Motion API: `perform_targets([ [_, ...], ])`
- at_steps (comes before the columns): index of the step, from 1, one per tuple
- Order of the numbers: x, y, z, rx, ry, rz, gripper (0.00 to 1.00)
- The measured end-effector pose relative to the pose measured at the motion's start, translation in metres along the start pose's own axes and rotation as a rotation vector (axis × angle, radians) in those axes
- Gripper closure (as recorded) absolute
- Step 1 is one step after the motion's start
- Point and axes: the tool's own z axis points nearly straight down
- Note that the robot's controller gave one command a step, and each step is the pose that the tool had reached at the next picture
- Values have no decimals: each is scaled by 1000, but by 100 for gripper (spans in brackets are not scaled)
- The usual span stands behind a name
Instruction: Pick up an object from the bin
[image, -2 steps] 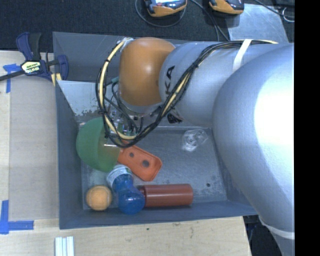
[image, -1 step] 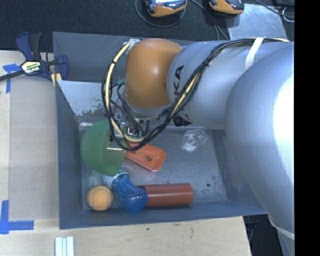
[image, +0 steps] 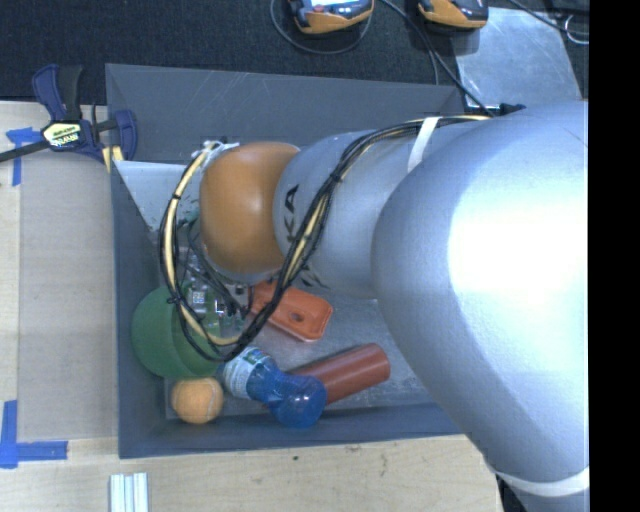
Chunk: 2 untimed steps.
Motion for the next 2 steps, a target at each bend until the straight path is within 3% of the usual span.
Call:
perform_targets([
  [1,-47,-59,-23,16,26,151,100],
  [2,-24,-77,-9,0,-2,-55,100],
])
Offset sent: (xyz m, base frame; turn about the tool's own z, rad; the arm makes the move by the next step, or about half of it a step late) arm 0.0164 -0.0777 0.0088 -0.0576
